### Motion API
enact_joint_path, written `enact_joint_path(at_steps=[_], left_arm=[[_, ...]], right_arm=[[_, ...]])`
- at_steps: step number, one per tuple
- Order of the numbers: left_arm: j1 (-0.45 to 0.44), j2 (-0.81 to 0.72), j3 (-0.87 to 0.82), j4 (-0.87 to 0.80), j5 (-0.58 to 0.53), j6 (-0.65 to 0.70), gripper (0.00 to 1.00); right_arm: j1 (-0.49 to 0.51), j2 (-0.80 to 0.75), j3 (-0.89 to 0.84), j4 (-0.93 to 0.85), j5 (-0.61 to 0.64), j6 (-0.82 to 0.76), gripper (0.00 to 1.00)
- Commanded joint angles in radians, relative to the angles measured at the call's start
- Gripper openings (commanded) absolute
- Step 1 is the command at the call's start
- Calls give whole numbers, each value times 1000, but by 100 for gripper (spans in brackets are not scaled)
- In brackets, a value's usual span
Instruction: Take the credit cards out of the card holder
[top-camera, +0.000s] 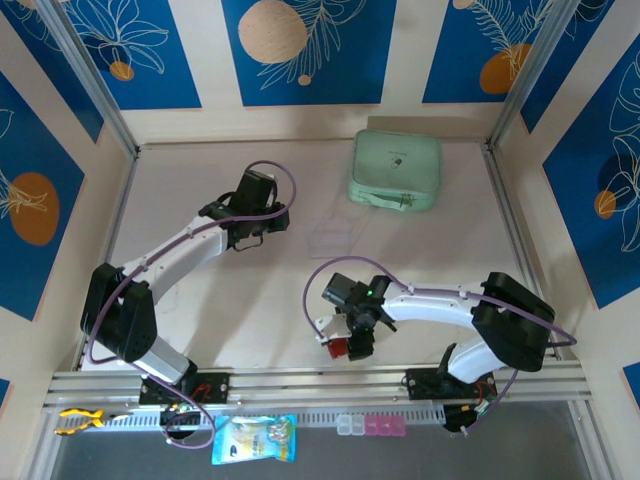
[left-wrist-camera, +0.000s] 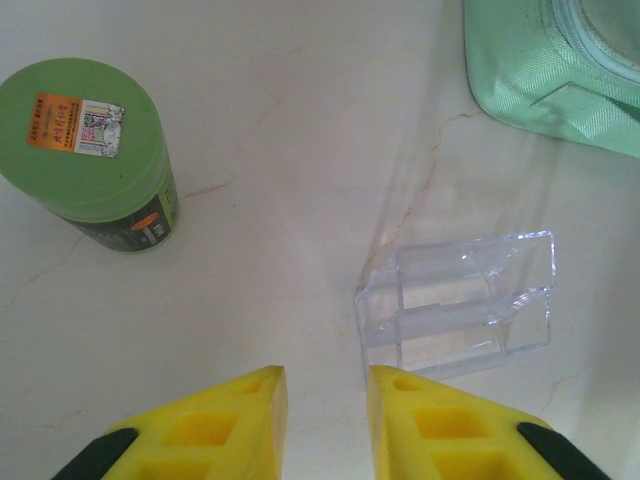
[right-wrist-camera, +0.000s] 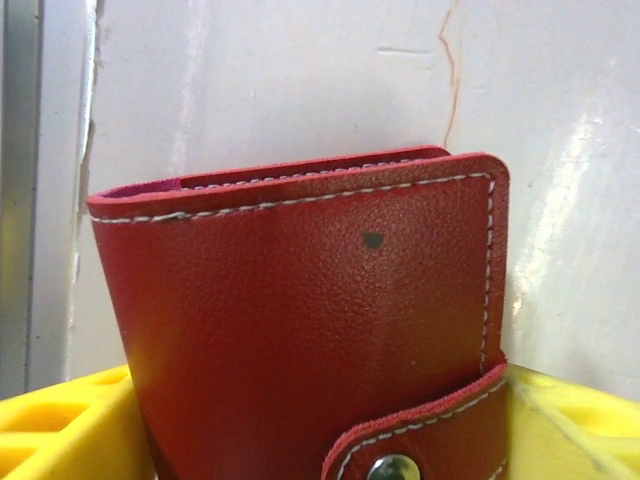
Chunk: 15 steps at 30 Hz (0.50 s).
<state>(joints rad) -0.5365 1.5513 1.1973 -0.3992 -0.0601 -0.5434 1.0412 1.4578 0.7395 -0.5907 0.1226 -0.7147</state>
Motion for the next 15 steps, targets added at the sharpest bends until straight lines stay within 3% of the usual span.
enact_joint_path(at_steps=[1,9,15], left_arm=[[10,1,1,0,-6,0,27],[14,0,-7,-3,-7,0,27],[14,8,-11,5,0,-8,27]], right_arm=[[5,-28,24,-18,-49,11,74],[-2,-59,81,-15,-100,194,67],[1,-19,186,-29,-49,563,62]])
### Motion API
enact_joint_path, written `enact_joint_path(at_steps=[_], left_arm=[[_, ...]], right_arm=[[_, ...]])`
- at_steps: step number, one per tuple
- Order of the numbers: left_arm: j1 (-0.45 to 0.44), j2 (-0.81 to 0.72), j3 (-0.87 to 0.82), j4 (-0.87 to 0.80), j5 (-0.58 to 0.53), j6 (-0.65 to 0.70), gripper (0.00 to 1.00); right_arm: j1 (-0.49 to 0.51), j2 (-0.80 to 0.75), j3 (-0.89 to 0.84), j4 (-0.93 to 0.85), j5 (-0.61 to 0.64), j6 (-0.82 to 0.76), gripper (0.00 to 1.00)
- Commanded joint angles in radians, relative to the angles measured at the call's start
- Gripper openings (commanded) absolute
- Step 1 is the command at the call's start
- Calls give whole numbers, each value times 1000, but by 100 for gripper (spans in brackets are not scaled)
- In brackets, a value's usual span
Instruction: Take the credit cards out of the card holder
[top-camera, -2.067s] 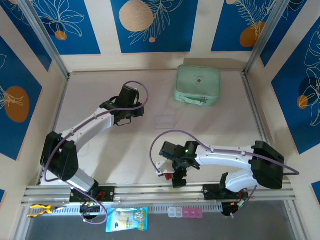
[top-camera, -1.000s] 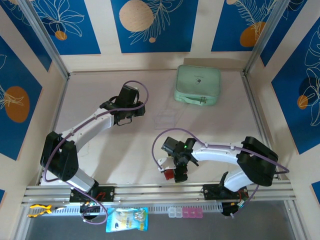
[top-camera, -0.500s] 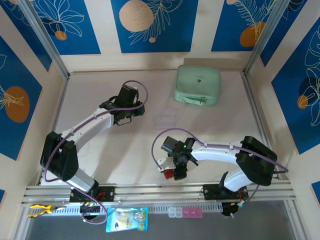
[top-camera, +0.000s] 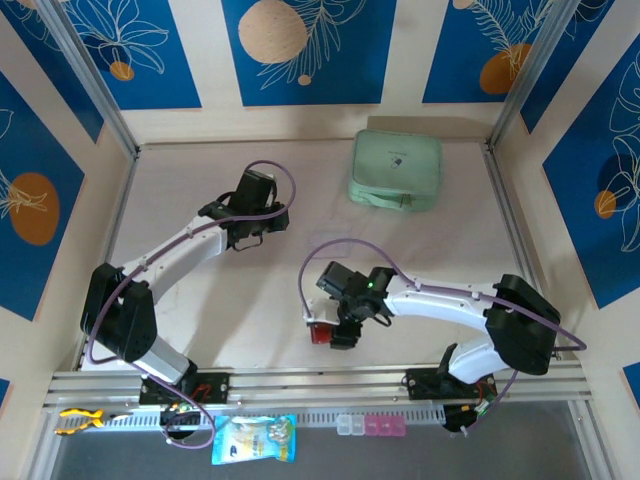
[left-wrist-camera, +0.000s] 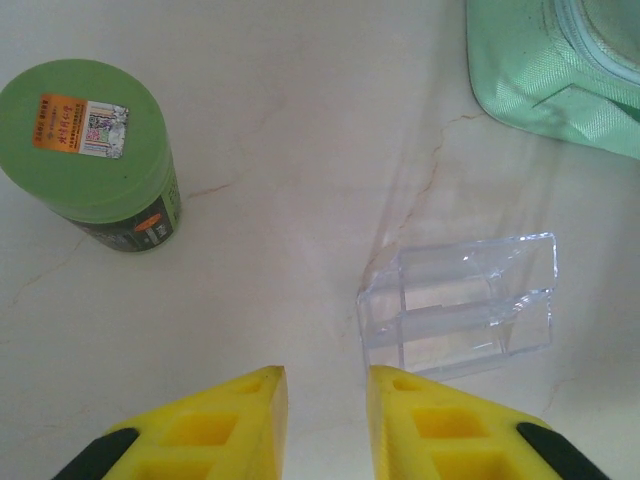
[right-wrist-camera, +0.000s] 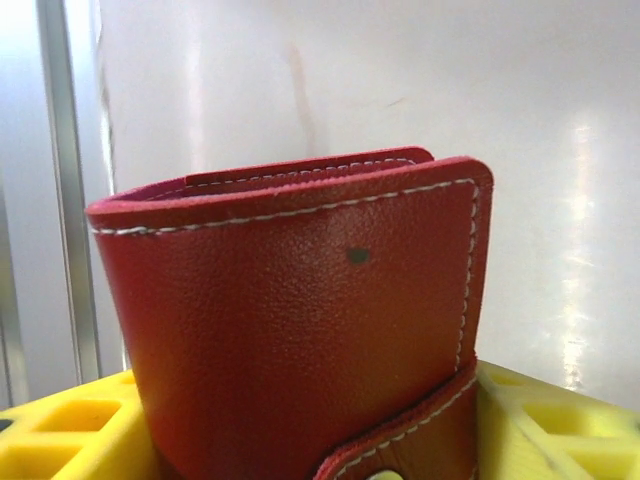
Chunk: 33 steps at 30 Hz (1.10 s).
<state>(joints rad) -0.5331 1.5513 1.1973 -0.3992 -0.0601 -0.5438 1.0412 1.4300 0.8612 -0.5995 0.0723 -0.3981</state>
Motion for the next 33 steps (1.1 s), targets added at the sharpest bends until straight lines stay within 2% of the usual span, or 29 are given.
enact_joint_path(at_steps=[1,4,8,14,22,26,33], left_arm=[[10,8,-13,5,0,-8,27],[10,12,-9,1,-5,-6,27],[14,8,-24,10,-4,-11,27],[19,5,-71,26,-2,-42,29],[61,-51,-180,62,36,-89,30],[81,-82,-238,69,50,-97,30],[87,-137,-295,50,64,-86,30]], right_arm=[[1,24,86,-28,40,332,60],[-12,68,149,-83,106,580,56],[-38,127,230,-198,119,884,52],[-87,161,250,-223,66,1139,52],[-159,236,332,-275,146,1274,54],[-180,287,370,-273,144,1290,54],[-151,303,415,-338,123,1289,61]])
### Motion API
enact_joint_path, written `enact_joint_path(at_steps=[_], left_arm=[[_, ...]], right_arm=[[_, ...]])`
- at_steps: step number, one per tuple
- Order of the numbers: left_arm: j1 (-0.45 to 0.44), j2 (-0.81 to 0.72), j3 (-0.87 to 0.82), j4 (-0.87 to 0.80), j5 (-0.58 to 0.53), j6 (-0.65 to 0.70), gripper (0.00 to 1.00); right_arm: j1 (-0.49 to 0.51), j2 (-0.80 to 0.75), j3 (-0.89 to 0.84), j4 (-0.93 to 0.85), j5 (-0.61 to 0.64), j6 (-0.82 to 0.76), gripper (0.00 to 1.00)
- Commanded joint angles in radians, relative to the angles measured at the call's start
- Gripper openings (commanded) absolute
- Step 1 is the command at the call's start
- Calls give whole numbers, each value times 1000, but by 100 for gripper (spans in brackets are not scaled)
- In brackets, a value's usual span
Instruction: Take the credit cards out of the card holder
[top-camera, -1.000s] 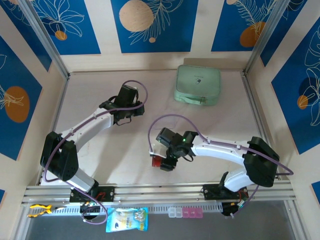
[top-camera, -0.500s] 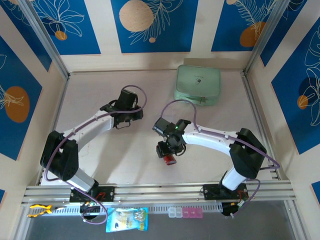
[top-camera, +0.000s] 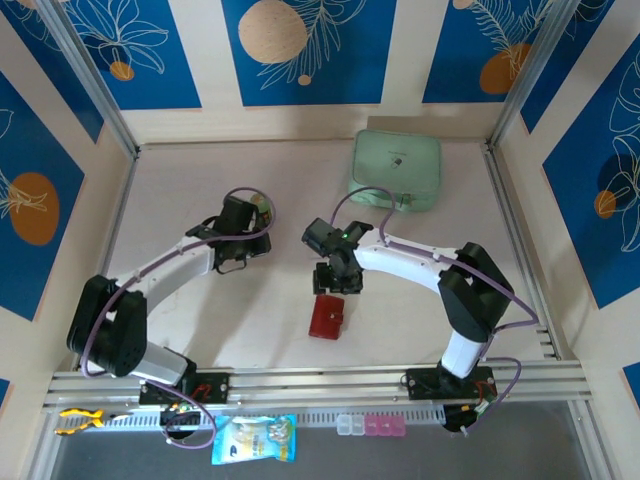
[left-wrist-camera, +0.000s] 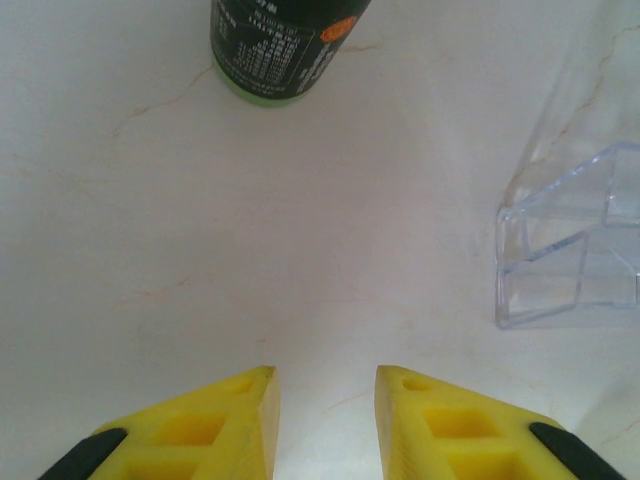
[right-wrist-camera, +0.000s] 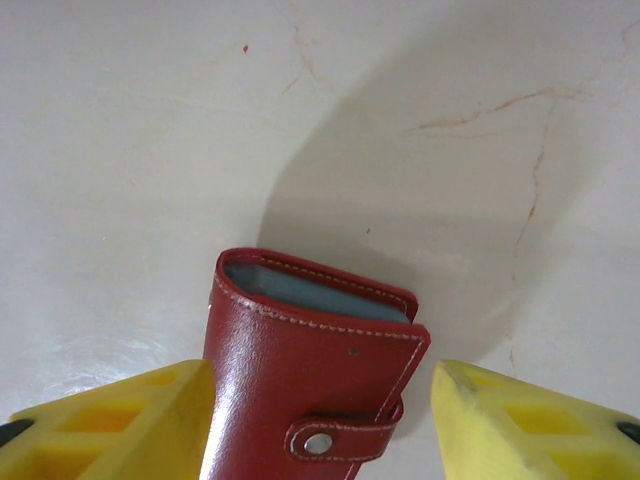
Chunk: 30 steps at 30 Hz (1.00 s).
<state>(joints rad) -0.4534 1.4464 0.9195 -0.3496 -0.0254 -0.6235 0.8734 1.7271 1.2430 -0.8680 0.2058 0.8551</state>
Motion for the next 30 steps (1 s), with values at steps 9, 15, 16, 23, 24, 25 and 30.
enact_joint_path(at_steps=[9,15,16,23,24,25,30], left_arm=[[-56,1,-75,15,350,-30,26],[-168,78,-88,92,522,-96,28],[-183,93,-87,104,536,-104,30],[-238,193,-90,170,608,-153,31],[-241,203,-90,175,617,-157,31],[-248,213,-88,175,620,-159,32],[-264,243,-90,167,627,-163,33]], right_arm=[[-13,-95,-107,24,-162,109,59],[-53,-128,-214,131,-275,122,58],[-62,-132,-235,158,-299,121,58],[-97,-139,-339,268,-390,128,57],[-100,-141,-352,287,-402,133,56],[-103,-141,-366,304,-413,138,56],[-125,-137,-405,367,-451,144,54]])
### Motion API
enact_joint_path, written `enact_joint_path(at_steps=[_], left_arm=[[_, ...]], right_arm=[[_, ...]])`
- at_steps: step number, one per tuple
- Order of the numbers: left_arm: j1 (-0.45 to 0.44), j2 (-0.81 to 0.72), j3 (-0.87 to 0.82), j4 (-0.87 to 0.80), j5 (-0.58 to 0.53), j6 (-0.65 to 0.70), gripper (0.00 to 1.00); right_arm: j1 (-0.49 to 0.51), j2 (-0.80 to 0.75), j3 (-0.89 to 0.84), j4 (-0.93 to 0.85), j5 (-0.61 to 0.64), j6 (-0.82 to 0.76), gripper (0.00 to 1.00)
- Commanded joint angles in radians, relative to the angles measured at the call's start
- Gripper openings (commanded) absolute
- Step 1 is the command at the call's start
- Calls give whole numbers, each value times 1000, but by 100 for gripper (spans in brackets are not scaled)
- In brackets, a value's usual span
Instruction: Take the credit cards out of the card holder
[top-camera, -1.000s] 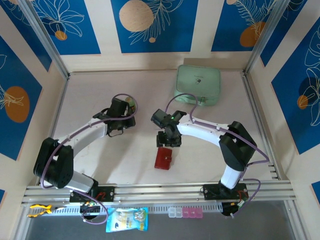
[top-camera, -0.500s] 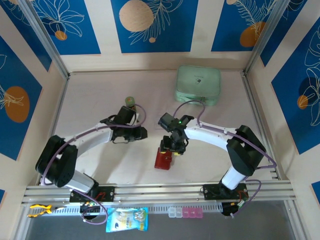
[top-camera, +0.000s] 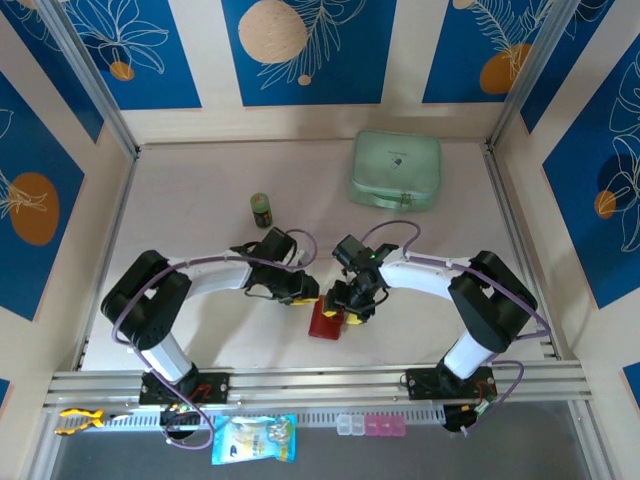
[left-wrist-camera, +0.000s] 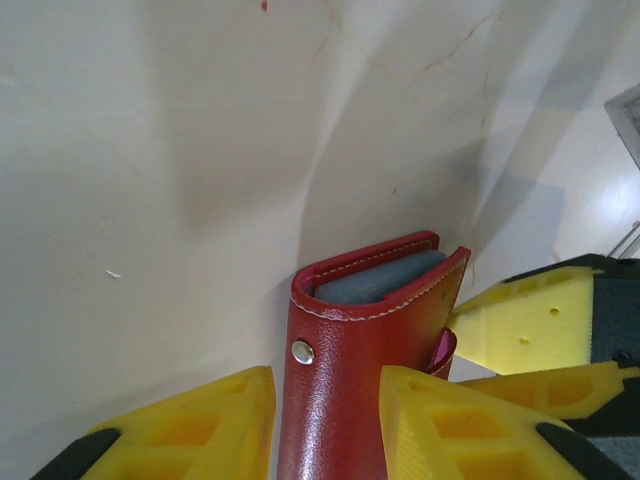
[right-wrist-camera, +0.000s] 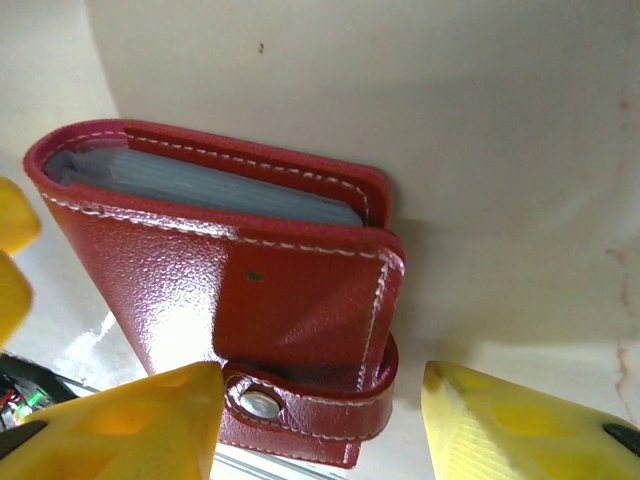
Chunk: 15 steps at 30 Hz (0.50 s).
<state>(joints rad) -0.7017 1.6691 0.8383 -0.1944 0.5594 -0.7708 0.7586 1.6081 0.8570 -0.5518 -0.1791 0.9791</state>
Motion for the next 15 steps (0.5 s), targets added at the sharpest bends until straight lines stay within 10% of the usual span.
enact_joint_path(at_steps=[1,15], left_arm=[[-15,27,-7,6,42,-15,33],[-17,40,34,17,21,-53,32]], right_arm=[[-14,-17,-24,61,-71,21,53],[-64,6,26,100,-70,-12,40]])
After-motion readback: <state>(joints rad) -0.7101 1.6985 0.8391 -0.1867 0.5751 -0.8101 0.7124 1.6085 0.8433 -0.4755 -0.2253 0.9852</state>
